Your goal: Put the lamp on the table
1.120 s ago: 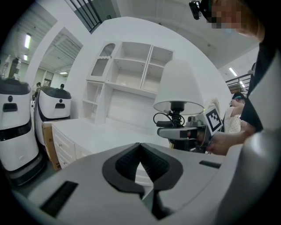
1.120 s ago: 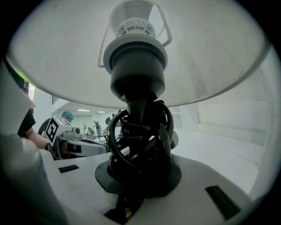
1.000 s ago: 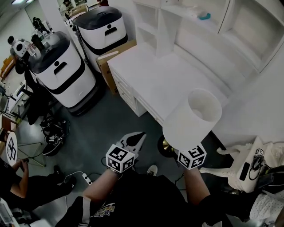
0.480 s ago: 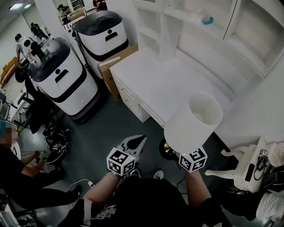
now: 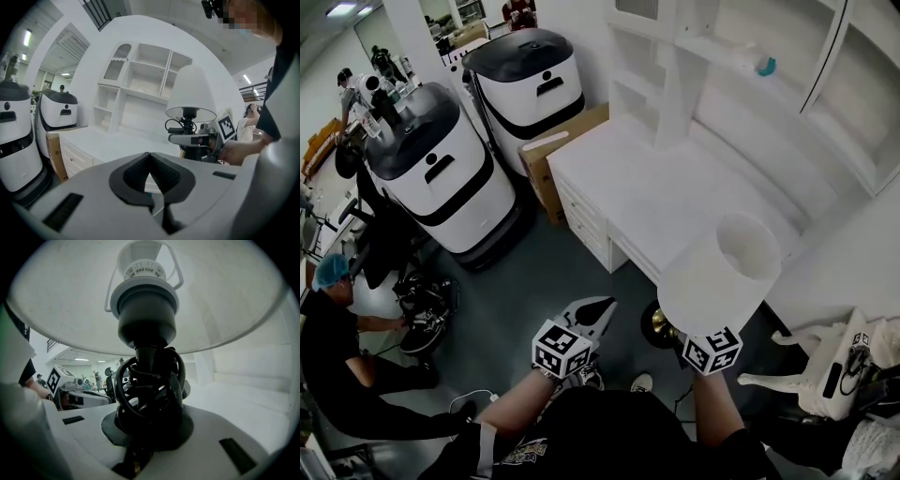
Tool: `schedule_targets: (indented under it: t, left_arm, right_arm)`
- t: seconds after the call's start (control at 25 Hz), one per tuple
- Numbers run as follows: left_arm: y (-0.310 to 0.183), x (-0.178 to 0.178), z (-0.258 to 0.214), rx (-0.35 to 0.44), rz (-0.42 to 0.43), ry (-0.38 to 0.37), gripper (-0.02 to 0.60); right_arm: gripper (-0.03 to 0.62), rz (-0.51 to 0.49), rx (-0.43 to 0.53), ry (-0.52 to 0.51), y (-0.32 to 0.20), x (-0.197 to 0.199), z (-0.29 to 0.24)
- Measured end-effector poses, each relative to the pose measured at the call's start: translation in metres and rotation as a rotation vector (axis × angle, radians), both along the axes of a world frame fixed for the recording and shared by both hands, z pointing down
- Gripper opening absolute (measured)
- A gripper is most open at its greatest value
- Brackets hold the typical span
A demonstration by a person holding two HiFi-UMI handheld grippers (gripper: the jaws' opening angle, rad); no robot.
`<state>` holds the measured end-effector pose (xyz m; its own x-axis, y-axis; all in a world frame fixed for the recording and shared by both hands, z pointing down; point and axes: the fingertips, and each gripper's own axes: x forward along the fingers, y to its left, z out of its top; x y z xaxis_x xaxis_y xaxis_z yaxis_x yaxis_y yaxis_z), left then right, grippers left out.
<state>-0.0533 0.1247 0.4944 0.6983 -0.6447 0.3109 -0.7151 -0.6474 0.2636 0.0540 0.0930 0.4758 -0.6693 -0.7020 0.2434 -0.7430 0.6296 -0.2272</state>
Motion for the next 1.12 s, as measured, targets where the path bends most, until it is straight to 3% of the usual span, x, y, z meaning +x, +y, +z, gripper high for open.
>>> schedule_targets:
  t: [0.4, 1.12]
  left_arm:
    - [-0.033, -0.042, 0.000, 0.008, 0.030, 0.018, 0.008]
    - [-0.058, -0.064, -0.005, 0.029, 0.153, 0.052, 0.008]
  right_arm:
    - [0.061, 0.036, 0.011, 0.010, -0.031, -0.039, -0.004]
    - [0.061, 0.150, 0.031, 0.016, -0.047, -0.067, -0.013]
